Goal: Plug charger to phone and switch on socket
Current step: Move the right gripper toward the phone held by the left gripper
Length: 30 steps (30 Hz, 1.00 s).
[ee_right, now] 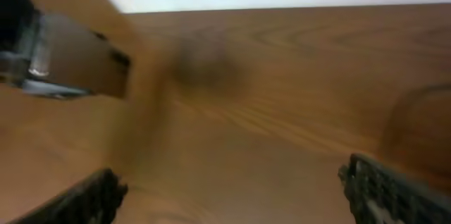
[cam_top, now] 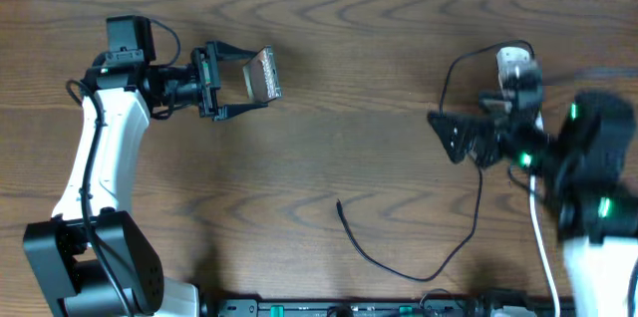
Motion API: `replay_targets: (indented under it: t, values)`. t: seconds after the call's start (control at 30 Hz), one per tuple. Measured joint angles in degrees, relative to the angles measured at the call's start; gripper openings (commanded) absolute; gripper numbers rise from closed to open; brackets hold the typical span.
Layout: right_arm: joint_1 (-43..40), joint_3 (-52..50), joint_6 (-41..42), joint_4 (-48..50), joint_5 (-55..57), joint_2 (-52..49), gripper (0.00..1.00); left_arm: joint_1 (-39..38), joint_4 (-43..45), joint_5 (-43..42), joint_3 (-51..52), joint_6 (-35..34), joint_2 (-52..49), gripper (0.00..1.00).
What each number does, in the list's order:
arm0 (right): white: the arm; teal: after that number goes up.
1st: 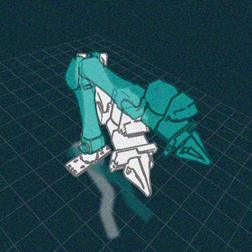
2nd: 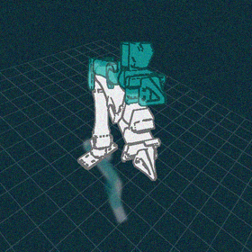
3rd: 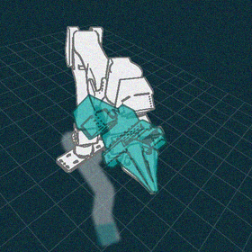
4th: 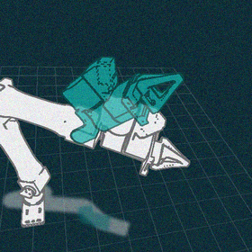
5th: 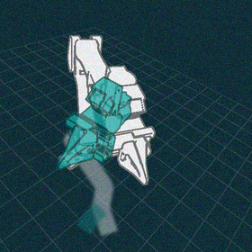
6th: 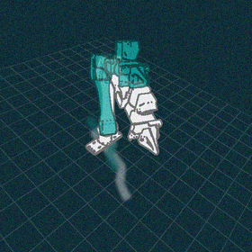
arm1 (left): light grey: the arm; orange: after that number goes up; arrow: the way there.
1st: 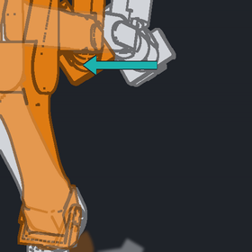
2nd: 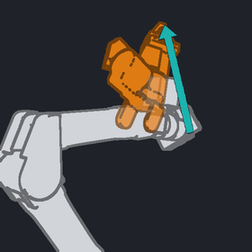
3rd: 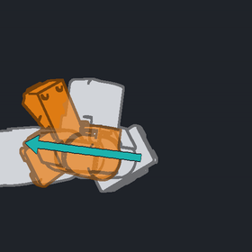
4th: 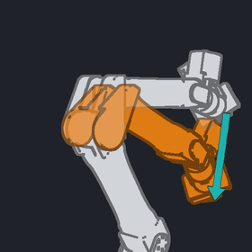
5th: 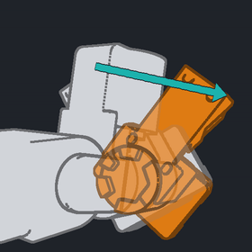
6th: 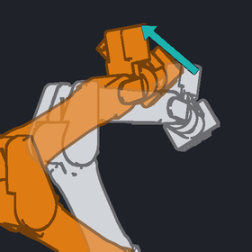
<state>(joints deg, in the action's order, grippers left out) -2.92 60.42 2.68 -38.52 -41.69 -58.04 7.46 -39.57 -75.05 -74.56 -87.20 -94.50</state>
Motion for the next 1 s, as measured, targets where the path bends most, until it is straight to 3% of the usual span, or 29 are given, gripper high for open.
replay_targets:
  t: [0.2, 0.33, 0.4, 0.47, 0.6, 1.0]
  values:
    - [0.96, 13.03, 1.22, 0.55, -20.0, -18.45, 0.99, 0.0, -0.09, 0.2, -0.02, 0.15, 0.0, 0.07]
    - [1.07, 13.68, 9.99, 13.79, -30.8, -25.77, 0.99, 0.0, -0.07, 0.22, -0.02, 0.17, 0.0, 0.07]
    - [1.88, 13.77, 14.21, 17.73, -33.75, -28.41, 0.89, 0.0, -0.04, 0.39, -0.02, 0.17, 0.02, 0.07]
    - [3.54, 13.79, 17.11, 20.17, -35.43, -30.05, 0.86, 0.0, -0.11, 1.01, -0.02, 0.17, 0.02, 0.07]
    - [8.61, 13.79, 20.7, 20.87, -35.1, -30.8, 0.91, 0.0, -0.07, 2.19, -0.02, 0.17, 0.02, 0.07]
    - [20.41, 13.79, 23.17, 18.16, -20.68, -30.8, 0.81, -0.09, -0.81, 7.74, -0.02, 1.49, 0.02, 0.07]
